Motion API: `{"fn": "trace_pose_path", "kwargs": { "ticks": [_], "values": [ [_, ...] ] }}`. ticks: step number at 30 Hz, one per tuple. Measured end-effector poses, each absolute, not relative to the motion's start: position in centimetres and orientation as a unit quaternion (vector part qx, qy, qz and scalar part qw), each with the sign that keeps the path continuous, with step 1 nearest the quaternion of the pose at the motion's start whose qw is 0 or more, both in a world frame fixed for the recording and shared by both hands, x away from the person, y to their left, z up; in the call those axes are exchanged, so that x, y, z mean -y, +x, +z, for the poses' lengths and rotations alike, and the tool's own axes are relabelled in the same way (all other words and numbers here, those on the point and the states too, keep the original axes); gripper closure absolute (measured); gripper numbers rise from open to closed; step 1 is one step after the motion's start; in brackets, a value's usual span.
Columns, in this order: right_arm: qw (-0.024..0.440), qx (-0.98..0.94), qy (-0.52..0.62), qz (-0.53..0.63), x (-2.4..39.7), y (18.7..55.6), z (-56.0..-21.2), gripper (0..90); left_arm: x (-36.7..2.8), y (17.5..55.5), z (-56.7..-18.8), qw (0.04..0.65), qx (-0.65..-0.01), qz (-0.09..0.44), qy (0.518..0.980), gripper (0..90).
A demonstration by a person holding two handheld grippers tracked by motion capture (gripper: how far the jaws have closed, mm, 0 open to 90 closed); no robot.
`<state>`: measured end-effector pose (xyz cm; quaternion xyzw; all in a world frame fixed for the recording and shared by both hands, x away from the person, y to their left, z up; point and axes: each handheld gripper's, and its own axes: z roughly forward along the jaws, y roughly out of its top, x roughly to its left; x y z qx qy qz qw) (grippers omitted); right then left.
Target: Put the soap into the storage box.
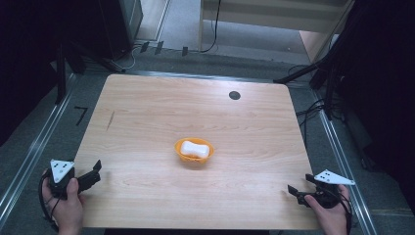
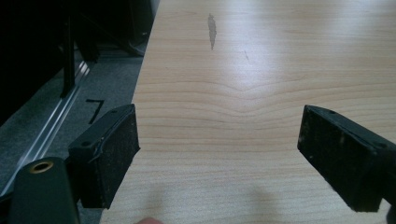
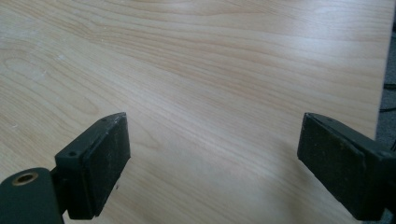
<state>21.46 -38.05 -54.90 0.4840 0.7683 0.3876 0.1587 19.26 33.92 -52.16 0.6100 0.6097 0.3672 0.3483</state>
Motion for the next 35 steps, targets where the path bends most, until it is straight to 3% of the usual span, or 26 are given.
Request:
{"fn": "trace_pose_path", "kwargs": {
  "ticks": [9,35],
  "values": [
    [0.165,-0.750,0.499,0.403,39.5,20.2,-55.0,10.1,-33.9,19.3,-52.2,0.348,-0.610,0.366,0.611,13.2],
    [0.204,-0.738,0.508,0.395,38.6,19.9,-55.3,9.6,-33.9,19.4,-52.2,0.347,-0.612,0.361,0.612,13.1]
  ]
}}
